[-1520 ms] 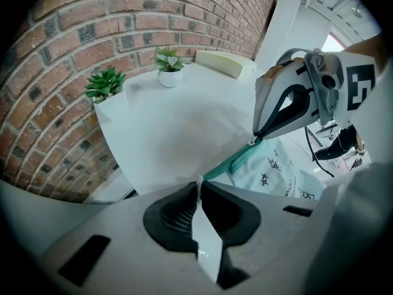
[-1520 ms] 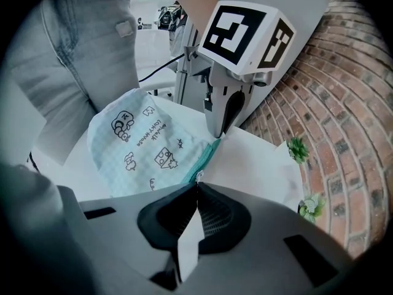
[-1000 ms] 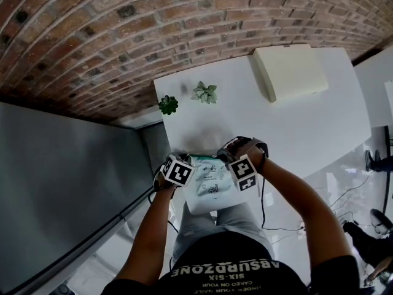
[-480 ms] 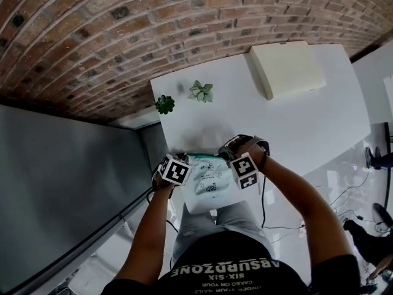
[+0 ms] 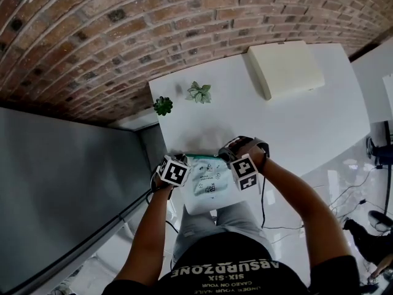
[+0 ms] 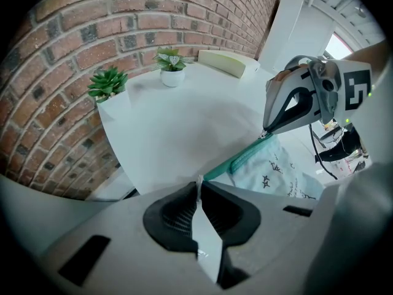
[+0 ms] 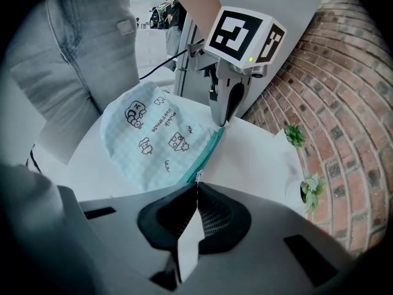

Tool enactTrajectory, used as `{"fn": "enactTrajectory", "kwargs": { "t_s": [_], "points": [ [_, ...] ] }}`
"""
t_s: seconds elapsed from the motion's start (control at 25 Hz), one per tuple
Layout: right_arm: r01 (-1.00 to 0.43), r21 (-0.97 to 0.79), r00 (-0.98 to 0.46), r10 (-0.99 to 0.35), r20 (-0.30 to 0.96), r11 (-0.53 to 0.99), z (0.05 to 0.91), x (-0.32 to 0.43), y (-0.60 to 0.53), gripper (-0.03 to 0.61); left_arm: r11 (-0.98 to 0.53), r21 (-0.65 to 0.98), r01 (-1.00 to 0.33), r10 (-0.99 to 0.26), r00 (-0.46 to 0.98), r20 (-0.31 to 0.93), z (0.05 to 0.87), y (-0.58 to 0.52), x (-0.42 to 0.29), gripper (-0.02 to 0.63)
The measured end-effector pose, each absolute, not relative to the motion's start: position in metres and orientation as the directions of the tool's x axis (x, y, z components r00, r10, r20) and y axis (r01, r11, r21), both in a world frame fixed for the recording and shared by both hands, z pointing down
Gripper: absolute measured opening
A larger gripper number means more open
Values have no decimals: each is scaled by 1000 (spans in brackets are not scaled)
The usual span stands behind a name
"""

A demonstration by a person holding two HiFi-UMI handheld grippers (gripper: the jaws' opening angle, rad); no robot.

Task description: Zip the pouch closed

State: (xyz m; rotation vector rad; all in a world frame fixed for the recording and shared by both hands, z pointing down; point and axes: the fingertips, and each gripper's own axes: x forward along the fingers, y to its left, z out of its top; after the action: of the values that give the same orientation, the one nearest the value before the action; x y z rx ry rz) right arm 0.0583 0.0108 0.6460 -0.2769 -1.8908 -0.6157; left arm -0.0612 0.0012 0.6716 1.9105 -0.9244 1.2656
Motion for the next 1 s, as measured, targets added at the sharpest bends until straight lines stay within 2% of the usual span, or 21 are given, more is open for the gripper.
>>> {"fn": "enactTrajectory", "kwargs": {
  "t_s": [1.0],
  "points": [
    [398,246,-341,-106,934,884,656,91,8,0,-527,124,-840,-214,273,938,672,2,-62,28]
  ]
}}
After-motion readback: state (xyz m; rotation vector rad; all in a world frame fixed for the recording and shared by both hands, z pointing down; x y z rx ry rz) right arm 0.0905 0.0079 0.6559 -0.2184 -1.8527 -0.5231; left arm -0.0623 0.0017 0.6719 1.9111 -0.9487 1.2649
